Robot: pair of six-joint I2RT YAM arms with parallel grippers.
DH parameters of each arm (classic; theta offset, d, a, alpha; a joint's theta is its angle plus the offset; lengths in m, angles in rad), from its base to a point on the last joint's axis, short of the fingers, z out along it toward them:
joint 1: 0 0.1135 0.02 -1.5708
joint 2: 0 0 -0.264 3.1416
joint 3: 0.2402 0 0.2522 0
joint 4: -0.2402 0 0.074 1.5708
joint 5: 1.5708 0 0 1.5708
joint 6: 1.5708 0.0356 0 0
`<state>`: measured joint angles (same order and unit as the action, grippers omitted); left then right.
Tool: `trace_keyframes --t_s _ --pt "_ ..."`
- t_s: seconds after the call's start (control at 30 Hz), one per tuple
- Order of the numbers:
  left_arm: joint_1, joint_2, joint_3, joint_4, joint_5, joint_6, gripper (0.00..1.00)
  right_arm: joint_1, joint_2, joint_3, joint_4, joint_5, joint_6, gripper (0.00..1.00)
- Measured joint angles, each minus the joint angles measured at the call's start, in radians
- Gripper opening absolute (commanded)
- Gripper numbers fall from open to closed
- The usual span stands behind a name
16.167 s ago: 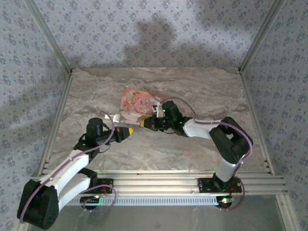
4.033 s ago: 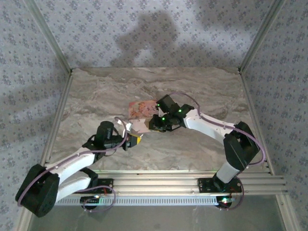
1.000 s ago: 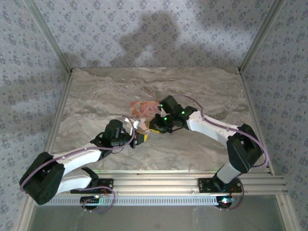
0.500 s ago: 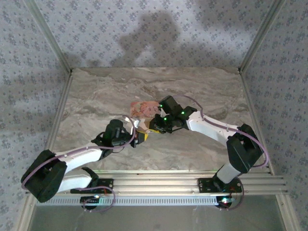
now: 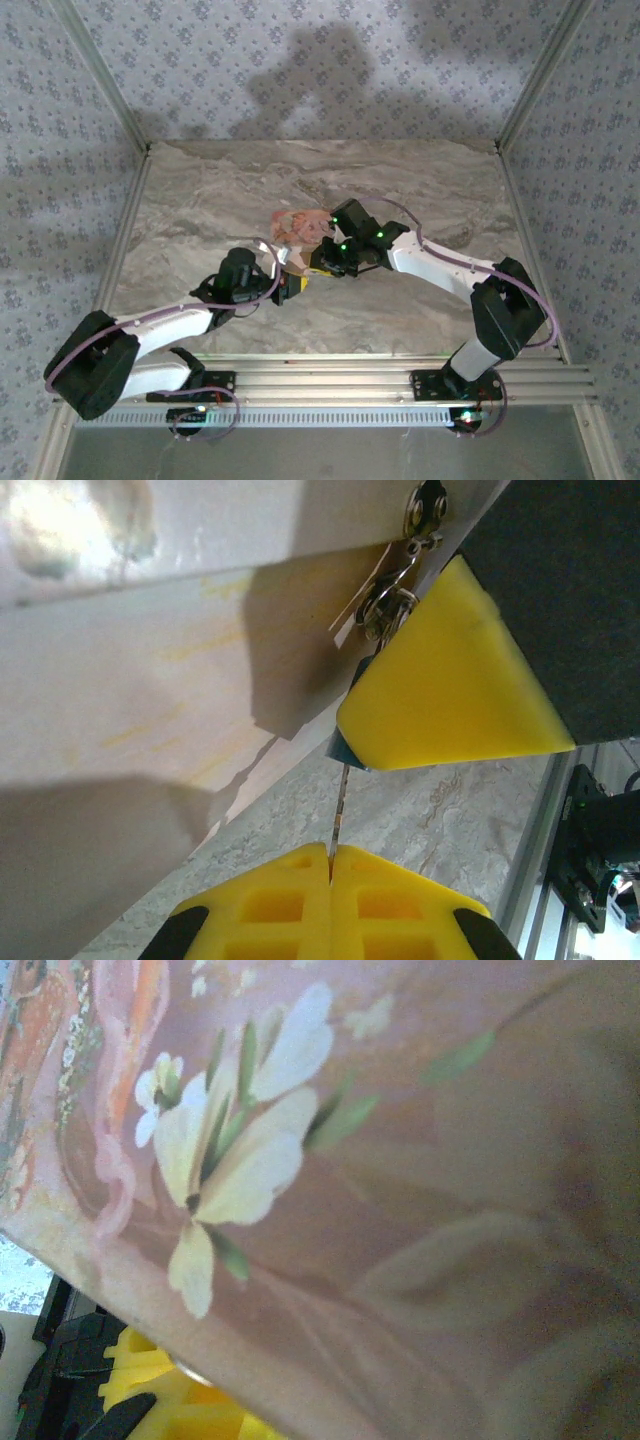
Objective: Unlock the padlock with the key
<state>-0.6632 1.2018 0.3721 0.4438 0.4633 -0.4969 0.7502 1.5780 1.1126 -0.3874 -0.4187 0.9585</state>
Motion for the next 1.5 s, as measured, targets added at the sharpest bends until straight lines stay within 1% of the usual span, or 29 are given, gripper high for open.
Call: trace_keyframes --t_s 0.27,0.43,0.7,0.83,1.17,1.37,1.5 --pt "0.0 0.05 -0.018 0.092 0.017 -0.041 0.0 -0.006 0.0 -0.006 0.003 -0.001 0.007 0.0" --pt "0.002 0.049 -0.031 0.108 0.026 -0.036 0.0 -0.008 0.0 -0.006 -0.02 -0.016 -0.016 0.0" --pt "0.022 0.043 -0.042 0.114 0.083 -0.03 0.0 -0.008 0.0 -0.005 -0.054 -0.042 -0.05 0.0" --pt "0.019 0.04 -0.042 0.109 0.079 -0.019 0.0 -0.01 0.0 -0.005 -0.048 -0.051 -0.047 0.0" --pt "-0.01 0.034 -0.047 0.135 0.019 -0.018 0.0 -0.014 0.0 -0.005 -0.043 -0.068 -0.031 0.0" --pt "0.002 0.02 -0.05 0.134 0.022 -0.032 0.0 -0.014 0.0 -0.005 -0.029 -0.07 -0.029 0.0" --pt "0.008 0.03 -0.054 0.161 0.022 -0.067 0.0 -0.014 0.0 -0.005 -0.017 -0.068 -0.019 0.0"
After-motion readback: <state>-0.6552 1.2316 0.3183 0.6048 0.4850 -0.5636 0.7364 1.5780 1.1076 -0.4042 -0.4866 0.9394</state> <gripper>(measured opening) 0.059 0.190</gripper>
